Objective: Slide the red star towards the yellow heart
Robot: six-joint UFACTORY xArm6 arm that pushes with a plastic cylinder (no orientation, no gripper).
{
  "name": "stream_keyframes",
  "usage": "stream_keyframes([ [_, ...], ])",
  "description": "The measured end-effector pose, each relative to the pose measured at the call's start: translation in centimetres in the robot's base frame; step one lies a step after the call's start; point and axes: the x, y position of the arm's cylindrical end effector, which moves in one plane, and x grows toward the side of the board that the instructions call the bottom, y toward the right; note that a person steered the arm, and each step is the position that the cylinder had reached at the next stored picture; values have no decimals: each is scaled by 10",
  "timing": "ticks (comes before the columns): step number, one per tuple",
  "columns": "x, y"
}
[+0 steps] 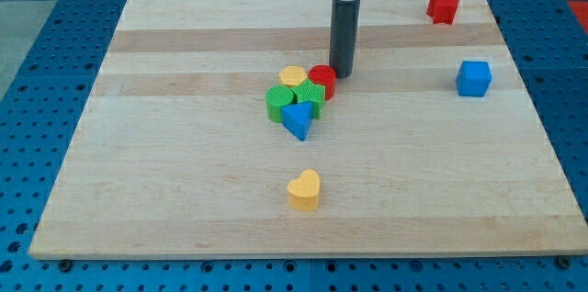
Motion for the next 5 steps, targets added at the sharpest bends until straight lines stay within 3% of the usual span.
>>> stream_keyframes([
  [3, -98, 2],
  [5, -154, 61],
])
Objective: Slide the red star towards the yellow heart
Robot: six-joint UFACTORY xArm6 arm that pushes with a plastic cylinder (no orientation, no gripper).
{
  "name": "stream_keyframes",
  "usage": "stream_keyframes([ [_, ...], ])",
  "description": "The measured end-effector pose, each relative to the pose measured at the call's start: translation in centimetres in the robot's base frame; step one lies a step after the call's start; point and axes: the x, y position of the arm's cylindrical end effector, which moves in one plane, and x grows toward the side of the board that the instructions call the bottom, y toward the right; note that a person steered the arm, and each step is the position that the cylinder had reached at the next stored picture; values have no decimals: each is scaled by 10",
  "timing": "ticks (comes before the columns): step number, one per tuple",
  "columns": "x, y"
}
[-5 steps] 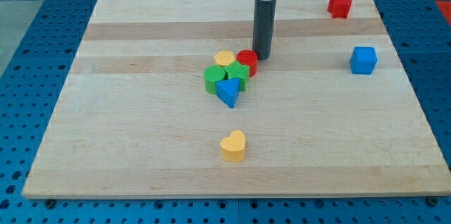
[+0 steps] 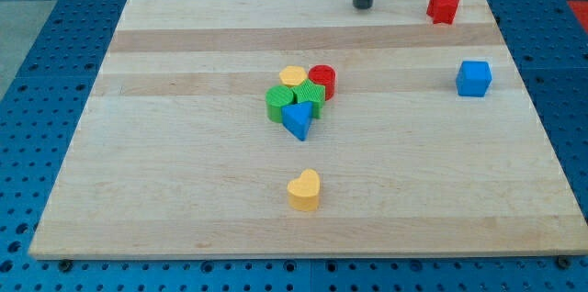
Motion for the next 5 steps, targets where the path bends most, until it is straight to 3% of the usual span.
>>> stream_keyframes([
  [3, -17, 118],
  [5, -3, 126],
])
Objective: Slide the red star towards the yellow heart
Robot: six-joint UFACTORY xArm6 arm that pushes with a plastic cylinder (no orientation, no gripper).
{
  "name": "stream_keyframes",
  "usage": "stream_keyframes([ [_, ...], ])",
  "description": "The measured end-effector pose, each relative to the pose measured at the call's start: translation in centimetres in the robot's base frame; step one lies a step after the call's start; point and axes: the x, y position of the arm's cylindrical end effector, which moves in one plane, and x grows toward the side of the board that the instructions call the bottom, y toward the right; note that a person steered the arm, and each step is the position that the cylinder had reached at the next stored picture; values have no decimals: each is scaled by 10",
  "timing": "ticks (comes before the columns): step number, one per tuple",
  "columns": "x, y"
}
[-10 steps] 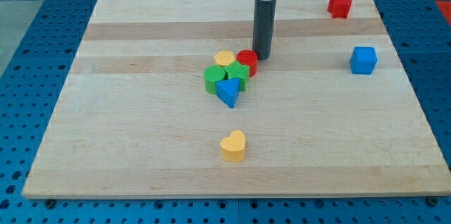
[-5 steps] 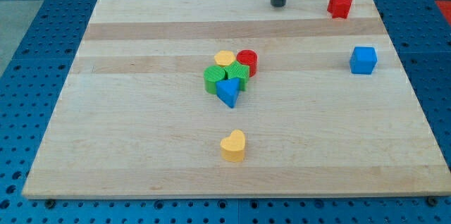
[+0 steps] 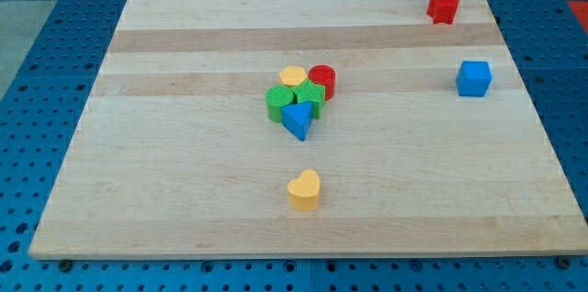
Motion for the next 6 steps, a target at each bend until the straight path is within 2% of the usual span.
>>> stream_keyframes([
  [3, 47, -8],
  [6, 59, -39],
])
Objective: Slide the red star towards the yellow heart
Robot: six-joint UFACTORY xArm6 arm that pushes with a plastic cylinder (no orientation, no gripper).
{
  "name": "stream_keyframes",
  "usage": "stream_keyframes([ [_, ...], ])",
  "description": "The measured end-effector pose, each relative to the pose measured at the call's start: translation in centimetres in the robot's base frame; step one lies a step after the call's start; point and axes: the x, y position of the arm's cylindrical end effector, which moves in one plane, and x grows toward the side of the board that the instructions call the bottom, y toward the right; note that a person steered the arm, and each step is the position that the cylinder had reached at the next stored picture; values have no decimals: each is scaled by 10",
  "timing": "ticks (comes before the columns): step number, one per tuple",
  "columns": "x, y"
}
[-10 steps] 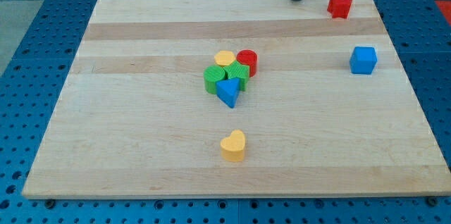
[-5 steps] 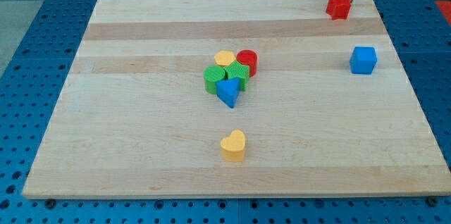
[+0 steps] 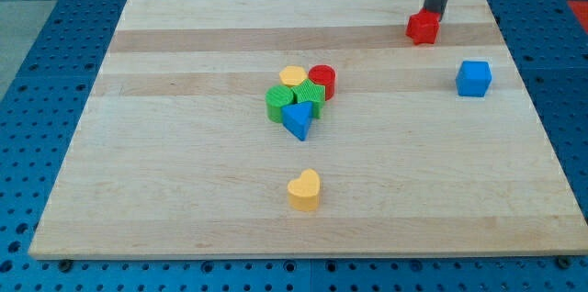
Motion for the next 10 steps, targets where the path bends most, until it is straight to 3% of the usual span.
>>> stream_keyframes([
  [5, 69, -60],
  [10, 92, -71],
])
